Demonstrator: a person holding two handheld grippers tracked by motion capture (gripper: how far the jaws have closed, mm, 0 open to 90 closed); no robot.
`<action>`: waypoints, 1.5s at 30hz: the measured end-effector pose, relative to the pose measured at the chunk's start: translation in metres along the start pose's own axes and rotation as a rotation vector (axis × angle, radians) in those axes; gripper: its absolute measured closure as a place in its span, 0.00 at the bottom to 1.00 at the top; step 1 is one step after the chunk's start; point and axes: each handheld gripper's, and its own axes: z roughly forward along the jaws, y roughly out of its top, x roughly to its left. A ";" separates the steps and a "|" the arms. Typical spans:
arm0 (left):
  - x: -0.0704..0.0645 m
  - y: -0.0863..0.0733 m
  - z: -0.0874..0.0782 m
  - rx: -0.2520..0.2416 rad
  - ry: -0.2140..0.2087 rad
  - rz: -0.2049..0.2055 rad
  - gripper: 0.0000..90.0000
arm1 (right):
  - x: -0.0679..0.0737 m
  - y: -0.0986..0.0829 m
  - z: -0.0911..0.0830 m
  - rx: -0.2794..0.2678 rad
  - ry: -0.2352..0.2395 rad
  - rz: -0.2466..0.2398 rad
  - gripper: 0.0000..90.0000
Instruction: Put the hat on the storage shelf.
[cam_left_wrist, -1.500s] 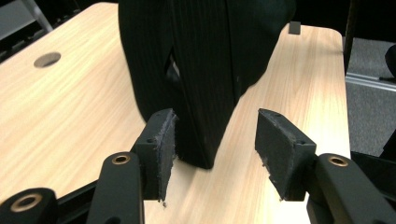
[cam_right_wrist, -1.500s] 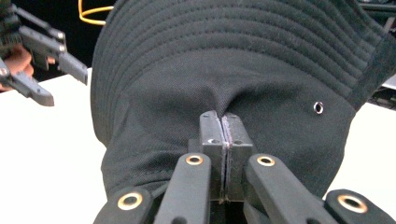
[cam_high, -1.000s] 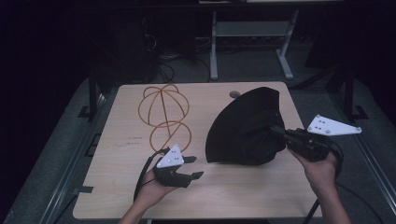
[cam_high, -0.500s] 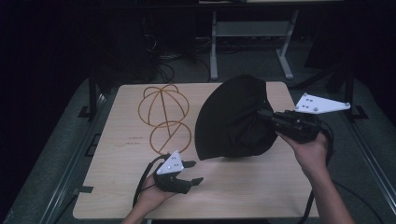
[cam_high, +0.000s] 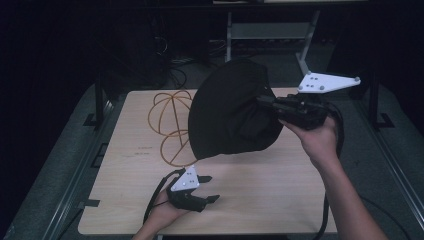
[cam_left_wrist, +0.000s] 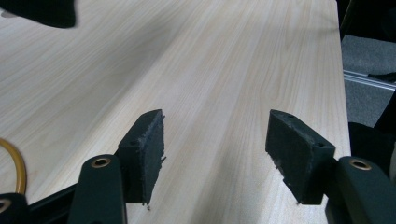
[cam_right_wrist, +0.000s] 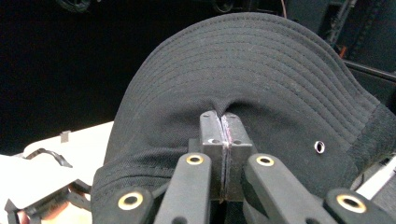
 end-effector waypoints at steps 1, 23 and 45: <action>-0.001 0.000 0.000 0.005 -0.004 -0.005 0.40 | 0.001 0.004 0.002 0.001 0.003 -0.005 0.99; -0.005 0.001 0.009 0.006 -0.013 0.023 0.37 | 0.019 0.072 0.082 0.054 0.092 -0.062 0.99; 0.002 0.002 0.007 0.003 -0.008 0.035 0.37 | 0.007 0.108 0.204 0.239 0.142 0.005 0.99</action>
